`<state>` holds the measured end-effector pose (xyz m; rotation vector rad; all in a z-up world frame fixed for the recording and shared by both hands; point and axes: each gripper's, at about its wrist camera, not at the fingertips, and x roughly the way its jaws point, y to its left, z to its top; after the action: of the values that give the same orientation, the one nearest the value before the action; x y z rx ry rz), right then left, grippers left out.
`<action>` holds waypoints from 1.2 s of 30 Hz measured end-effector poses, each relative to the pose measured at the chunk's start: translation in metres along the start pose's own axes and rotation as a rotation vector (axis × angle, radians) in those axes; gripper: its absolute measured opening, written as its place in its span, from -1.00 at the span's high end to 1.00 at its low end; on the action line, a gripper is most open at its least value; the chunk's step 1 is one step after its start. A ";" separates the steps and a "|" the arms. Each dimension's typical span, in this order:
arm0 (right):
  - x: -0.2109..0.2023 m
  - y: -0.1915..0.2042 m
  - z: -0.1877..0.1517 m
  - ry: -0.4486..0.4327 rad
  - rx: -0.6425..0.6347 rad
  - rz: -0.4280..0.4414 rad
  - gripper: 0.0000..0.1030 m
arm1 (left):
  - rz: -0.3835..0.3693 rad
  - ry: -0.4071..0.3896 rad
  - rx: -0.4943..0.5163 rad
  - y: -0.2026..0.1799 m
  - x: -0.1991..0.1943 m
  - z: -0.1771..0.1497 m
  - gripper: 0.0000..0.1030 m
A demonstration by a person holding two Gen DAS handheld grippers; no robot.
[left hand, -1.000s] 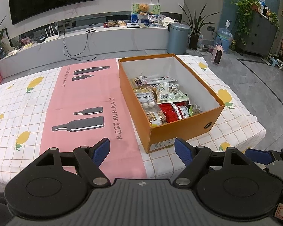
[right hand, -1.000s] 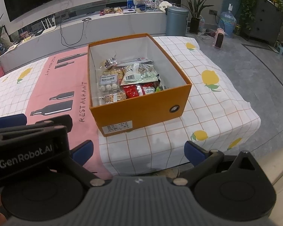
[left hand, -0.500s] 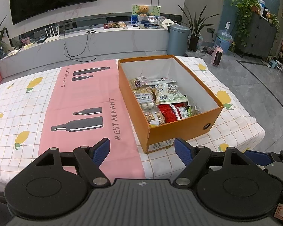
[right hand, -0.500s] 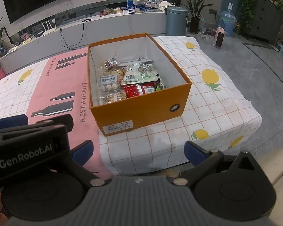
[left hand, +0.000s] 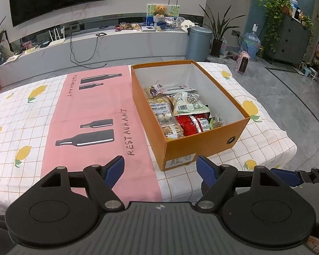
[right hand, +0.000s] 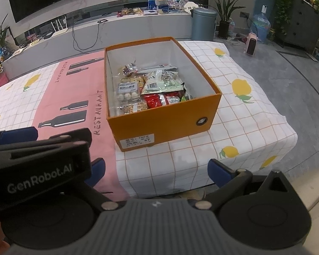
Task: Organize snacks
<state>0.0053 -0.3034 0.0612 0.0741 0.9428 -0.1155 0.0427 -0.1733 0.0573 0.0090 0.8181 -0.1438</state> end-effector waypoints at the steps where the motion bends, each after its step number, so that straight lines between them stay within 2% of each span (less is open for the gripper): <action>1: -0.001 0.001 0.000 -0.005 -0.002 -0.003 -0.93 | -0.003 0.002 -0.002 0.000 0.000 0.000 -0.75; 36: -0.009 0.005 0.001 -0.039 0.002 -0.017 -0.93 | -0.016 -0.008 -0.012 0.002 -0.004 -0.001 -0.75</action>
<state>0.0016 -0.2979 0.0688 0.0654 0.9045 -0.1330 0.0392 -0.1706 0.0596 -0.0090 0.8109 -0.1542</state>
